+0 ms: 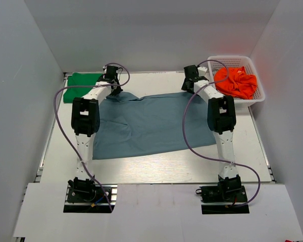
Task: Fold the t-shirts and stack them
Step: Grap the side of the flattened tshirt furthest away from the robot with both arms
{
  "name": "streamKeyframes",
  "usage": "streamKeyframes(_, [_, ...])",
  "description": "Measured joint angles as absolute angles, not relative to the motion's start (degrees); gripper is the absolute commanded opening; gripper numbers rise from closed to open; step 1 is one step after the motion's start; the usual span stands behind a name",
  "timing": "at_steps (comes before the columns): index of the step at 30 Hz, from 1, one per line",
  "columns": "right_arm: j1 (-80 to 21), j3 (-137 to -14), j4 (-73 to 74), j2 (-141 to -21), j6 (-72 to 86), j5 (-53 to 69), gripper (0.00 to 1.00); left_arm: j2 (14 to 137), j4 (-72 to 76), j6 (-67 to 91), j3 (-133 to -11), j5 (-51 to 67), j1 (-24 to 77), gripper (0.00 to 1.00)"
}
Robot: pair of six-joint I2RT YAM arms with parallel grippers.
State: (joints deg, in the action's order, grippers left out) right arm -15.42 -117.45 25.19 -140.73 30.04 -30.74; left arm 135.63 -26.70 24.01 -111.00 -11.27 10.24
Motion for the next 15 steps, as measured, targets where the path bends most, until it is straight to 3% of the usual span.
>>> streamKeyframes(8, [-15.33,-119.2,26.65,-141.4,31.24,-29.98,0.76,130.76,-28.45,24.05,-107.2,-11.14,10.52,0.0])
streamKeyframes(14, [-14.98,-121.01,28.62,-142.37,32.4,-28.56,0.61,126.1,-29.04,24.49,-103.63,-10.57,11.31,0.0])
streamKeyframes(15, [-14.87,-121.08,28.8,-142.37,32.47,-28.53,0.54,125.67,-29.26,24.62,-103.24,-10.41,11.38,0.0])
